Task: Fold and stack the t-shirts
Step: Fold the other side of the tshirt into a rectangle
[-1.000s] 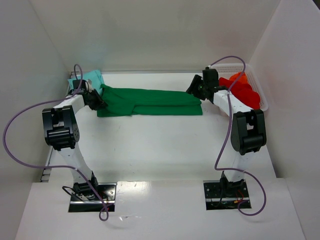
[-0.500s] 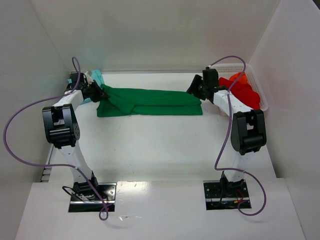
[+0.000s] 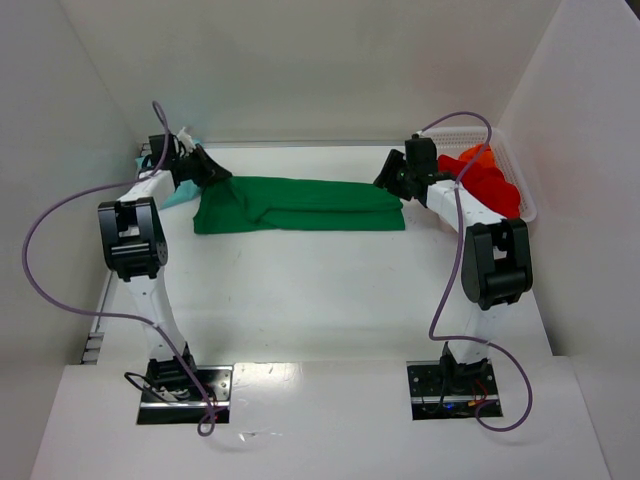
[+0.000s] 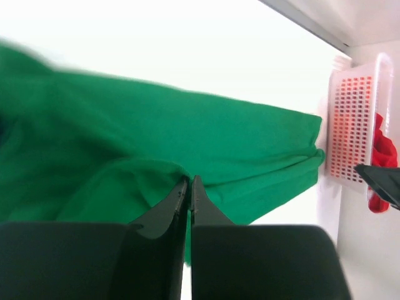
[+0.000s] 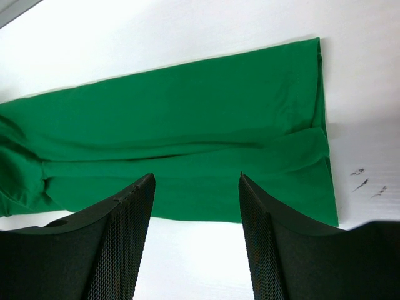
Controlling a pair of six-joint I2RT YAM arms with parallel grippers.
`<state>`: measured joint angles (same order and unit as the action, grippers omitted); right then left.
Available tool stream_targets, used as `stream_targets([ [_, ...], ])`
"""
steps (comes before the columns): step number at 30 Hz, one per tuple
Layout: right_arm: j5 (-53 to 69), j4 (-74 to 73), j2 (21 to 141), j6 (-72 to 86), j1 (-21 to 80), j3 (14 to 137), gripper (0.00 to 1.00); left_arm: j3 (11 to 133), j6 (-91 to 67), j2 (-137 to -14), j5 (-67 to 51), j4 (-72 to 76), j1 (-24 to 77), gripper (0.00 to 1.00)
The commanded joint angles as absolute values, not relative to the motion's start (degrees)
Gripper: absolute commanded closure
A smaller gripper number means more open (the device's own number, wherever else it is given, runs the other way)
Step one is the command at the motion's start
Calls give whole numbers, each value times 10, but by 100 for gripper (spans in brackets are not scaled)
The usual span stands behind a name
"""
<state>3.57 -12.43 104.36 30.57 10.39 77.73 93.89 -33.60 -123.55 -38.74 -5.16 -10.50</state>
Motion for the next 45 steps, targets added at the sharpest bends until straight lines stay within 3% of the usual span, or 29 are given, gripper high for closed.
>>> stream_targets([
  [1,25,-103,1042,301,105,789,38,999,-344,-1266,-425,-21,-89,96],
  [11,25,-103,1042,301,105,789,38,1015,-365,-1290,-331,-19,-83,96],
  [16,30,-103,1042,301,105,784,38,963,-416,-1269,-280,48,-90,97],
  [32,30,-103,1032,301,105,779,38,1006,-441,-1326,-276,60,-100,90],
  [33,30,-103,1032,301,105,779,38,1016,-446,-1340,-286,60,-100,88],
  [34,30,-107,1032,301,105,779,38,1030,-446,-1348,-297,55,-100,78],
  [38,30,-109,1032,301,105,779,38,1042,-440,-1359,-309,47,-100,54],
  [45,36,-109,1027,301,105,779,38,987,-369,-1265,-286,54,-100,26],
])
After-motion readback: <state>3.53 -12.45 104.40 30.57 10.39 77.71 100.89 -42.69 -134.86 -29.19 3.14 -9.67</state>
